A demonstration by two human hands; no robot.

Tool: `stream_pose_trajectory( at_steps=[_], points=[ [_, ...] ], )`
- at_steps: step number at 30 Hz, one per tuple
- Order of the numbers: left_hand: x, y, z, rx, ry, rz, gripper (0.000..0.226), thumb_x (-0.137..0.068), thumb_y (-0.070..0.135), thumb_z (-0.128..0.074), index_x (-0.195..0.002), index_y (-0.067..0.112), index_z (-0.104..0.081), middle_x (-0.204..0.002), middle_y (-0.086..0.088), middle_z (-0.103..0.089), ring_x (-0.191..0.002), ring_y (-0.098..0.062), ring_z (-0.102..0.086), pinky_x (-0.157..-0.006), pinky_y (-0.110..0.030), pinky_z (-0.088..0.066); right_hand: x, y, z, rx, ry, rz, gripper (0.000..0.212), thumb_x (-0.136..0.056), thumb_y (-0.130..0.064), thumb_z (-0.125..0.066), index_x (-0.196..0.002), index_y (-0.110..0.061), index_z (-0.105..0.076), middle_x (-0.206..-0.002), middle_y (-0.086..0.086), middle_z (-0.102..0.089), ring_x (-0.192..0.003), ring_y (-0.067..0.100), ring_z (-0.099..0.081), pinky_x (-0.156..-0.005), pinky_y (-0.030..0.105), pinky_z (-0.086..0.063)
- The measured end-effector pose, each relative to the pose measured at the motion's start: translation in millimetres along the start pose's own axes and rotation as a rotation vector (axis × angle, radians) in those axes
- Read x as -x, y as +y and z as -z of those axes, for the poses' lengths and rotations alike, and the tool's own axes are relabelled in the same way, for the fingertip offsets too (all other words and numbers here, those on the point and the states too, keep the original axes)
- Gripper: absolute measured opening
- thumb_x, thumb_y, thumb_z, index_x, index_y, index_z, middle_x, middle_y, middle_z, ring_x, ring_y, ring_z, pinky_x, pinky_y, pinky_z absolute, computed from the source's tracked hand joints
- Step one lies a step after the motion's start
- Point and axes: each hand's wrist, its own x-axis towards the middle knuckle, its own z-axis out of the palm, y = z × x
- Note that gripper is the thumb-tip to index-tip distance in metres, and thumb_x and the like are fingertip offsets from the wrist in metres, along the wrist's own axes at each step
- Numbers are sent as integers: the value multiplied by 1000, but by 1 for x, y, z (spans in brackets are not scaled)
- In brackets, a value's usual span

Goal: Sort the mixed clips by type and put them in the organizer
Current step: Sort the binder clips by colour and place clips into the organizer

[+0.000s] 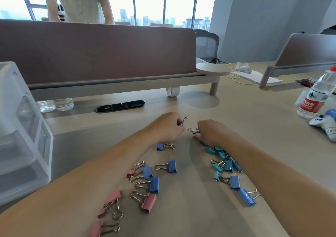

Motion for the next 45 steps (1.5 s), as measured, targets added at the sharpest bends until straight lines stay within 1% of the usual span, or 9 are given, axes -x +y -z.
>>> stream_pose_trajectory(
  at_steps=[6, 10, 16, 20, 27, 31, 34, 42, 45],
  points=[
    [17, 5, 3, 11, -15, 30, 27, -96, 24, -51, -121, 15, -55, -111, -4, -59, -85, -18, -59, -65, -28, -42, 17, -12, 4, -232, 119, -37, 39, -94, -48, -56, -84, -10, -52, -85, 7, -57, -76, 27, -55, -61, 32, -37],
    [51, 8, 25, 123, 42, 80, 23, -98, 21, -50, -120, 17, -50, -103, -1, -57, -66, -7, -59, -50, -18, -40, 42, -31, 20, -382, 164, -40, 44, -89, -54, -59, -78, -11, -56, -79, 7, -60, -67, 23, -56, -58, 31, -39],
    [121, 1, 78, 68, 172, 152, 27, -98, 22, -45, -124, 18, -51, -105, -1, -58, -68, -10, -52, -56, -28, -37, 80, -97, 70, -475, 174, 108, 51, -89, -51, -61, -87, 0, -65, -85, 16, -69, -65, 20, -53, -60, 32, -39],
    [180, -13, 127, 8, 328, 182, 23, -98, 26, -47, -118, 21, -55, -104, 1, -61, -79, -14, -59, -70, -33, -48, 100, -161, 108, -492, 215, 269, 48, -90, -56, -57, -83, -10, -66, -79, 10, -69, -61, 17, -53, -59, 31, -42],
    [284, -53, 226, -89, 557, 260, 22, -99, 28, -50, -119, 21, -56, -101, 5, -61, -70, -2, -51, -54, -17, -34, 125, -285, 155, -539, 257, 510, 48, -87, -55, -63, -83, -7, -62, -67, 1, -60, -60, 18, -53, -57, 31, -43],
    [316, -83, 270, -147, 618, 387, 19, -96, 22, -54, -113, 20, -62, -91, 4, -64, -69, -7, -54, -55, -15, -39, 128, -328, 162, -571, 234, 577, 43, -86, -54, -65, -87, -11, -65, -82, 8, -69, -71, 23, -61, -64, 35, -50],
    [332, -110, 298, -164, 661, 465, 18, -96, 24, -54, -108, 18, -66, -99, -2, -68, -79, -18, -58, -65, -28, -43, 128, -365, 165, -582, 186, 631, 39, -88, -51, -65, -87, -12, -67, -80, 7, -69, -76, 27, -64, -66, 37, -53],
    [325, -163, 325, -211, 520, 576, 20, -94, 16, -56, -109, 8, -65, -119, -9, -59, -86, -18, -56, -70, -24, -43, 112, -429, 178, -572, 216, 671, 40, -87, -47, -66, -72, -12, -56, -61, 0, -52, -53, 15, -45, -53, 28, -38],
    [330, -167, 328, -205, 609, 525, 27, -95, 13, -50, -118, 12, -63, -121, -8, -61, -94, -17, -54, -73, -24, -40, 109, -447, 178, -507, 235, 691, 39, -88, -47, -65, -79, -10, -59, -64, 1, -57, -55, 15, -48, -54, 29, -40]
  ],
)
